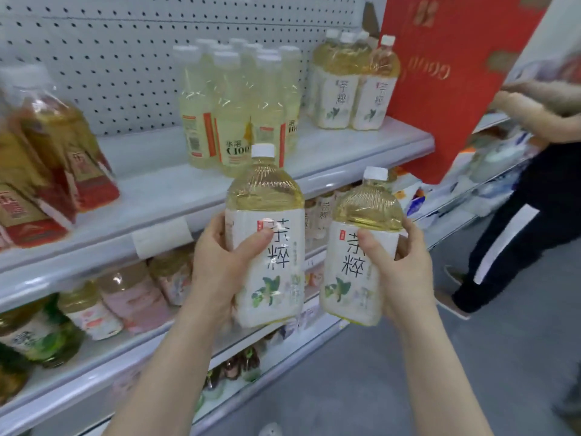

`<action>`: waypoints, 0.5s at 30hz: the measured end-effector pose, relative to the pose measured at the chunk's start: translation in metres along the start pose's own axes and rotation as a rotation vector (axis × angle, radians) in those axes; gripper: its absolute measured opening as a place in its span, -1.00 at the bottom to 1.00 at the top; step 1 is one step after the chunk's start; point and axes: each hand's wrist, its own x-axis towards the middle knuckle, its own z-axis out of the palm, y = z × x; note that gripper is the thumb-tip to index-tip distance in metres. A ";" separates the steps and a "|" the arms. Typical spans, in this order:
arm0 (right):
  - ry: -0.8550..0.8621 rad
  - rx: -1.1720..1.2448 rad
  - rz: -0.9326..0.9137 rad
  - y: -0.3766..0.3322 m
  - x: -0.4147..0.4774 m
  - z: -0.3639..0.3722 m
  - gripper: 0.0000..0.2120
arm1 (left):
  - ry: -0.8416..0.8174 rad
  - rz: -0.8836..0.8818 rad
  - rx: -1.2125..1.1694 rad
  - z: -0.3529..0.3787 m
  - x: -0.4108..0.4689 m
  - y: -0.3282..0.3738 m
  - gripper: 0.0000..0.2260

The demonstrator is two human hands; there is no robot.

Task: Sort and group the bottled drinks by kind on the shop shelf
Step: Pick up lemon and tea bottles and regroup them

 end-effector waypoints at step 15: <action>-0.028 0.040 -0.341 -0.070 0.214 -0.016 -0.34 | -0.124 0.265 0.156 0.139 0.141 0.021 -0.33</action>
